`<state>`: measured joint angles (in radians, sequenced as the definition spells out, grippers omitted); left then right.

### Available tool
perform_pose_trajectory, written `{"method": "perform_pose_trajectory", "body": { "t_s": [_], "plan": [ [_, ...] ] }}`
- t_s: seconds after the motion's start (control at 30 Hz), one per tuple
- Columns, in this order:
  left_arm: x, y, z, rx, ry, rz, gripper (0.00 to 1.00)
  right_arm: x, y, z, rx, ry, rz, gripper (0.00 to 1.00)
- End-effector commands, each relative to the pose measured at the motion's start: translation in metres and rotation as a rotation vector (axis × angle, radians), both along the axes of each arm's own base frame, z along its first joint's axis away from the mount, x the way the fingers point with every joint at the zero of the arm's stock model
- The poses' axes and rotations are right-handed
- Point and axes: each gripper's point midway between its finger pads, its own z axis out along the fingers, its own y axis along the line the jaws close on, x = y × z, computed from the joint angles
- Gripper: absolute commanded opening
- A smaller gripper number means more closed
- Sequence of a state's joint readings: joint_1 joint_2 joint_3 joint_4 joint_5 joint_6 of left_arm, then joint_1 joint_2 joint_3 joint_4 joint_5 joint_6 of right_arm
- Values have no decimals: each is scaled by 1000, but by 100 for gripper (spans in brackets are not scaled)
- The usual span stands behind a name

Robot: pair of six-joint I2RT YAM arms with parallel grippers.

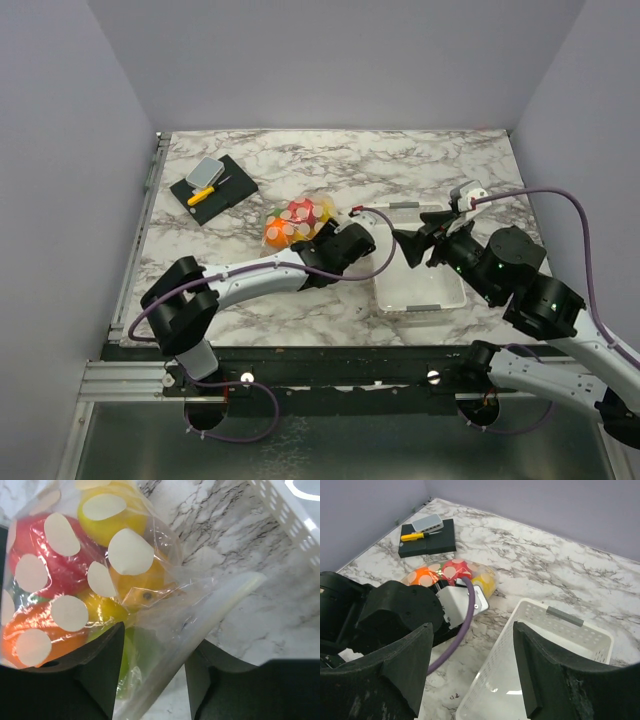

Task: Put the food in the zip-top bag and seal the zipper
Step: Place the zipper food storage bag at the center of the board, then reset both arms

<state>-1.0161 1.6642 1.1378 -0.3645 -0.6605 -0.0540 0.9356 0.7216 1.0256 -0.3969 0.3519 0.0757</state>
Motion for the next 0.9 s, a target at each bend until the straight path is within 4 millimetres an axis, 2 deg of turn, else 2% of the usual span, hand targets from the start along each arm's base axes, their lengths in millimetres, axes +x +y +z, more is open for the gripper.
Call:
{"method": "perform_pose_trajectory", "body": {
  "t_s": [0.0,0.13,0.2,0.27,0.3,0.67,0.87],
  "plan": [
    [-26,-12,8,-208,92,9,61,2,-5,1,-2,19,-35,71],
    [-45,-19,12,-317,152,-1,80,5,-2,-5,-14,46,-42,72],
    [-55,-21,18,-369,171,-22,86,6,0,-9,-15,58,-44,73],
    [-64,-21,26,-417,183,-41,97,6,0,-10,-7,66,-48,73],
    [-69,-21,30,-444,190,-49,99,6,1,-11,-4,72,-48,73],
    [-101,-8,76,-645,202,-126,99,2,4,-27,69,164,-66,75],
    [-103,-5,97,-695,176,-140,99,-3,4,-44,119,242,-83,81]
  ]
}}
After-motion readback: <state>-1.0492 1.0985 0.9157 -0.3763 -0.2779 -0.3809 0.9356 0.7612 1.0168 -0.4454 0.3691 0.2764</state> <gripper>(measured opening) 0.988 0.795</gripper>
